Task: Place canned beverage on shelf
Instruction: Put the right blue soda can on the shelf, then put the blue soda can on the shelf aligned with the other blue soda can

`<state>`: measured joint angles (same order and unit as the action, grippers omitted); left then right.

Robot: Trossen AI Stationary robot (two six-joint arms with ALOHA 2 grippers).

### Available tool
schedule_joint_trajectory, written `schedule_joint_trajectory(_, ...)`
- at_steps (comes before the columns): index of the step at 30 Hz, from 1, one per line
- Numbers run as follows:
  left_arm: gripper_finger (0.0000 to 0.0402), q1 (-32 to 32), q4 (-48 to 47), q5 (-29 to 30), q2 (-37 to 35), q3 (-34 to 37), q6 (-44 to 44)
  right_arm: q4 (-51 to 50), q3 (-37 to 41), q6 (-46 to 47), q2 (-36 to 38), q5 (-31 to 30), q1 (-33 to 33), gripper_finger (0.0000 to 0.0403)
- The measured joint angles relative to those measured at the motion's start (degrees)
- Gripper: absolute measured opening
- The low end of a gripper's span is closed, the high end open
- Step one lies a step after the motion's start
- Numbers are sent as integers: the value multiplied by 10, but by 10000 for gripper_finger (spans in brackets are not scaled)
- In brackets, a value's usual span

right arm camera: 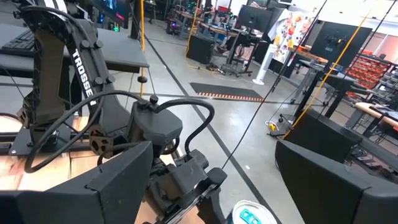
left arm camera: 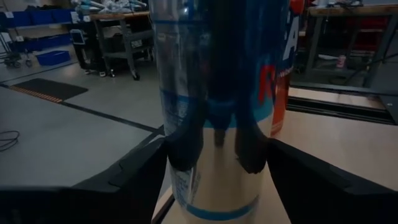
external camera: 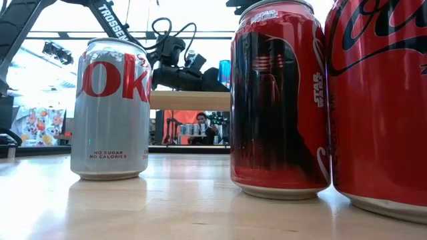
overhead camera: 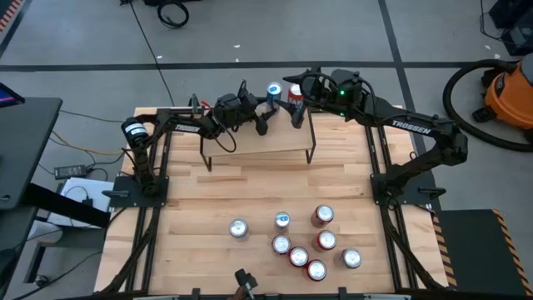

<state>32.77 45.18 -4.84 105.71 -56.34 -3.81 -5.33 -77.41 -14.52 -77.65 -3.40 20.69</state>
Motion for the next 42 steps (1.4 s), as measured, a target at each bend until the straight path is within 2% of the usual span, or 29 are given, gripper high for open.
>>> schedule_joint_trajectory(19,286,15,-4,-10,-3,1,0,-21,0,0,0,0,-1,351)
schedule_joint_trajectory(27,286,15,-5,-44,-3,1,-3,-20,0,1,0,0,-1,351)
schedule_joint_trajectory(42,286,15,-10,-44,-14,1,-2,-33,0,6,0,0,-1,351)
